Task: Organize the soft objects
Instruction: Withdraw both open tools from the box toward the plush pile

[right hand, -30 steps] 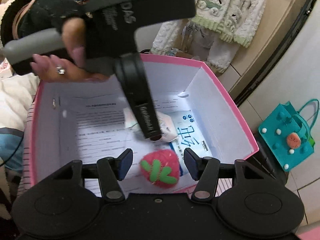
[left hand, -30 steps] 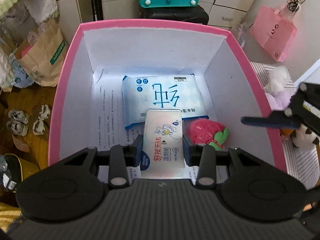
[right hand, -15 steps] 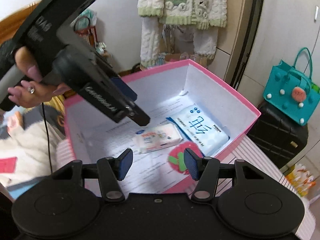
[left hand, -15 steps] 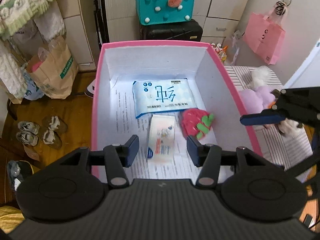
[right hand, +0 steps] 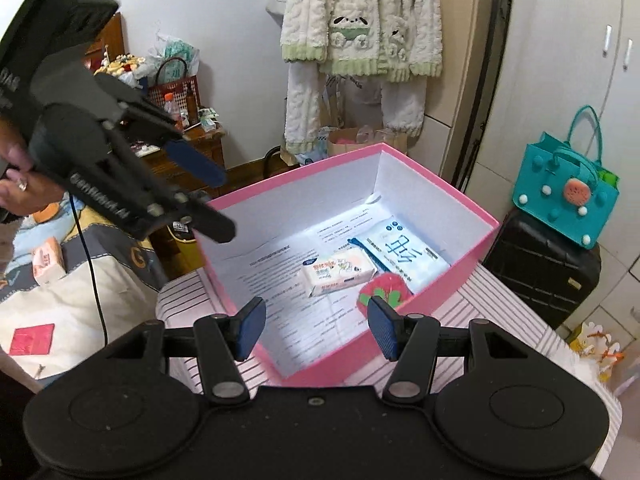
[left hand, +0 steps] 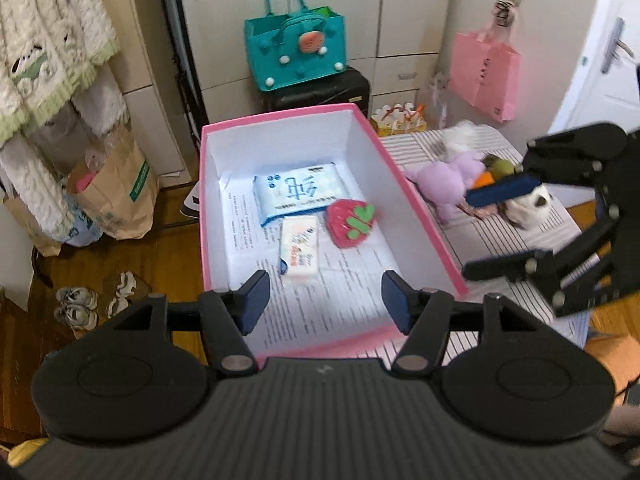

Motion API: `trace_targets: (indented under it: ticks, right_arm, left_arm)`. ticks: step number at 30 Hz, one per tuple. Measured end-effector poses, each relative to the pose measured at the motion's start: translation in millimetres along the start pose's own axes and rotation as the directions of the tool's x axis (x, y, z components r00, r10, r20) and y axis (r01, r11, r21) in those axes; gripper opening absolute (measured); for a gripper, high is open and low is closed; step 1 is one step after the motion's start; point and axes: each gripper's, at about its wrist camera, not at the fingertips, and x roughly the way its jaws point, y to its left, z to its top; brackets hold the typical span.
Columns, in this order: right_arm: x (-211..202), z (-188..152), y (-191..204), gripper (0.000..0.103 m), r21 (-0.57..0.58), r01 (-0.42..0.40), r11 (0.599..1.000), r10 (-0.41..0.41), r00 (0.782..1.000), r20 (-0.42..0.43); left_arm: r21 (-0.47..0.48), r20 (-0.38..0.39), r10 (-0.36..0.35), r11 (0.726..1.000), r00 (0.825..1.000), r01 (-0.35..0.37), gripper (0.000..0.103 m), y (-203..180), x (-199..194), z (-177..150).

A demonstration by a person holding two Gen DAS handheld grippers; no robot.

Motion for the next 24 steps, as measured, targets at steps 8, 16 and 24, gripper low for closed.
trace_targets:
  ticks: [8, 16, 24]
  right_arm:
    - [-38, -21, 12, 0.062, 0.063, -0.021, 0.998, 0.019, 0.999, 0.028]
    - [-75, -51, 40, 0.068, 0.043, 0.019, 0.999, -0.021, 0.998, 0.057]
    - [-103, -93, 56, 0.075, 0.067, 0.08, 0.995, -0.085, 0.994, 0.068]
  left_arm:
    - [0.076, -0.002, -0.024, 0.997, 1.0, 0.024, 0.064, -32, -20, -24]
    - [0.172, 0.054, 0.012, 0.985, 0.998, -0.021, 0.076, -68, -40, -45]
    - [0.245, 0.027, -0.058, 0.968, 0.998, 0.05, 0.085, -103, -34, -68]
